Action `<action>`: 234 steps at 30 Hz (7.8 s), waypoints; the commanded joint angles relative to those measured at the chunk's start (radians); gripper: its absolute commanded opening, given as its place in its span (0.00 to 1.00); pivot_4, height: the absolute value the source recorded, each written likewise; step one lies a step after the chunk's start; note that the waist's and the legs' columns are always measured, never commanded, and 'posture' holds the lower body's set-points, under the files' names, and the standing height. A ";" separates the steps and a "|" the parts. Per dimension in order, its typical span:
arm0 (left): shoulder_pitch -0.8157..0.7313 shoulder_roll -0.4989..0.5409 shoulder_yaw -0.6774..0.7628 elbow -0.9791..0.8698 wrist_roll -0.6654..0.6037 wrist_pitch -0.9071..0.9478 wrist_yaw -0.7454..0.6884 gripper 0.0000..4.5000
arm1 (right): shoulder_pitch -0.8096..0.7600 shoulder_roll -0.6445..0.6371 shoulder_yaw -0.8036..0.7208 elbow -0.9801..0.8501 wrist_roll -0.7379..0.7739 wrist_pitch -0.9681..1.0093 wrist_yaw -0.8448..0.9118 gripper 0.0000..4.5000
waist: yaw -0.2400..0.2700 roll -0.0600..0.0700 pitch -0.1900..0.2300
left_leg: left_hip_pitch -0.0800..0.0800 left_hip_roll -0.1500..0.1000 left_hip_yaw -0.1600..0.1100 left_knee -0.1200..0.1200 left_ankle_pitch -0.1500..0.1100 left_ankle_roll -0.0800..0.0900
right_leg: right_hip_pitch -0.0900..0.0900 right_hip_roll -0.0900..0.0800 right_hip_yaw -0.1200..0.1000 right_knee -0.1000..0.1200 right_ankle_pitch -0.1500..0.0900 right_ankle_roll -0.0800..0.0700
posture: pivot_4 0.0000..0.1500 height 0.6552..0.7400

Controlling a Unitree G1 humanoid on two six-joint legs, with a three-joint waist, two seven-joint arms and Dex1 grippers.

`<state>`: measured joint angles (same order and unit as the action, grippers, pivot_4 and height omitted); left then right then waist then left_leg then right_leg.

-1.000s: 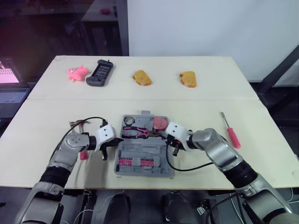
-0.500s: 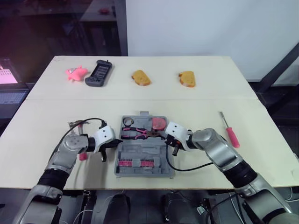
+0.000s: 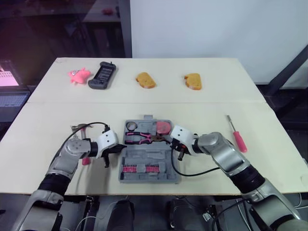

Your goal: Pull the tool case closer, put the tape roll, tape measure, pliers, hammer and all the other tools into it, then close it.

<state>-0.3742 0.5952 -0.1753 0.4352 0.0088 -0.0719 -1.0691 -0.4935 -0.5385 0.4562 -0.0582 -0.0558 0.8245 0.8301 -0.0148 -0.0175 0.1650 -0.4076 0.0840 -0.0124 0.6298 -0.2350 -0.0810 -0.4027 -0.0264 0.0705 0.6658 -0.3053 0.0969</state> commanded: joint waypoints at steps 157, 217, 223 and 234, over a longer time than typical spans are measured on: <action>0.277 -0.055 0.593 -0.429 -0.265 1.047 0.826 0.02 | 0.501 -0.250 -0.657 -0.598 0.731 0.019 -0.177 1.00 | 0.018 0.000 0.000 | 0.001 -0.002 0.002 0.001 0.000 0.000 | 0.000 0.000 0.007 0.000 0.000 0.000 | 1.00 1.00; -0.492 0.085 -0.557 -0.457 0.062 0.796 -0.211 0.02 | 0.427 -0.279 -0.479 -0.609 0.573 -0.116 -0.081 1.00 | 0.003 -0.011 0.009 | -0.002 -0.001 0.003 0.002 0.000 0.001 | -0.003 0.002 0.009 0.000 0.000 0.002 | 1.00 1.00; -0.478 0.056 -0.558 -0.442 0.104 0.789 -0.210 0.02 | 0.411 -0.279 -0.473 -0.616 0.570 -0.127 -0.064 1.00 | 0.002 -0.011 0.009 | -0.002 -0.001 0.003 0.002 0.000 0.001 | -0.003 0.002 0.009 0.000 0.000 0.003 | 1.00 1.00; -0.446 0.027 -0.550 -0.473 0.132 0.841 -0.188 0.02 | 0.393 -0.292 -0.448 -0.612 0.549 -0.155 -0.027 1.00 | 0.002 -0.011 0.009 | -0.002 -0.001 0.003 0.003 0.000 0.001 | -0.003 0.002 0.009 0.000 0.000 0.003 | 1.00 1.00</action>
<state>-0.8257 0.6209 -0.7344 -0.0068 0.1289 0.7599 -1.2620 -0.0880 -0.8218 0.0171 -0.6346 0.4941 0.6837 0.7985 -0.0123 -0.0283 0.1740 -0.4100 0.0828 -0.0095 0.6323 -0.2353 -0.0802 -0.4053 -0.0240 0.0799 0.6661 -0.3052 0.0996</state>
